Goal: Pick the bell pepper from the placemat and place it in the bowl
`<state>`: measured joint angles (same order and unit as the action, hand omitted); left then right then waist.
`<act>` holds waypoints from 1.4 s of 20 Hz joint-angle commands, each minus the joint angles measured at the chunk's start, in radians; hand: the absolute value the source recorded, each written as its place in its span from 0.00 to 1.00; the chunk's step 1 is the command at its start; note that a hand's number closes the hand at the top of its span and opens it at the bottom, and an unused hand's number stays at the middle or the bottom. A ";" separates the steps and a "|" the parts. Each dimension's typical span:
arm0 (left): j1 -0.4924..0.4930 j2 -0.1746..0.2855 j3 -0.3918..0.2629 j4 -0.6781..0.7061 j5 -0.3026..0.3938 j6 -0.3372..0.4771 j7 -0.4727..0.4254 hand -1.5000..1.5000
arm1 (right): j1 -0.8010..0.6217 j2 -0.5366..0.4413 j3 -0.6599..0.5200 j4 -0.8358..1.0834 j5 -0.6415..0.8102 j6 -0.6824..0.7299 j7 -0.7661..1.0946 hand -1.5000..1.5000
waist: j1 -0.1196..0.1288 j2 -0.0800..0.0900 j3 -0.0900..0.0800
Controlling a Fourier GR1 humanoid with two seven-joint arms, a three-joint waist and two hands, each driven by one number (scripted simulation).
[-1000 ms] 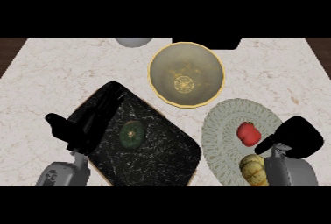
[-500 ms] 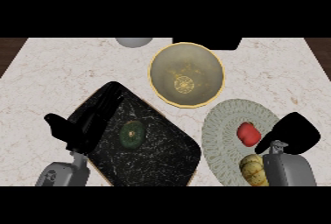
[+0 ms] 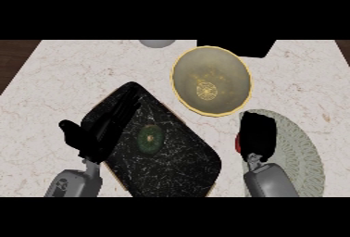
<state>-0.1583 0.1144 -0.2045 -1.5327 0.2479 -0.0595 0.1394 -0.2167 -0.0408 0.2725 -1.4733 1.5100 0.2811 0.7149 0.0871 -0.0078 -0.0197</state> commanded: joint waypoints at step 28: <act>0.004 -0.009 0.058 -0.043 -0.023 0.030 0.062 0.50 | -0.523 0.041 0.214 -0.533 -0.564 0.234 0.127 1.00 | -0.080 0.009 0.020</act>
<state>-0.1366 0.1088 -0.1524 -1.5532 0.2293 -0.0439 0.1630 -0.6911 -0.0038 0.5932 -2.1077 0.9292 0.5548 0.8918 0.0069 -0.0016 -0.0010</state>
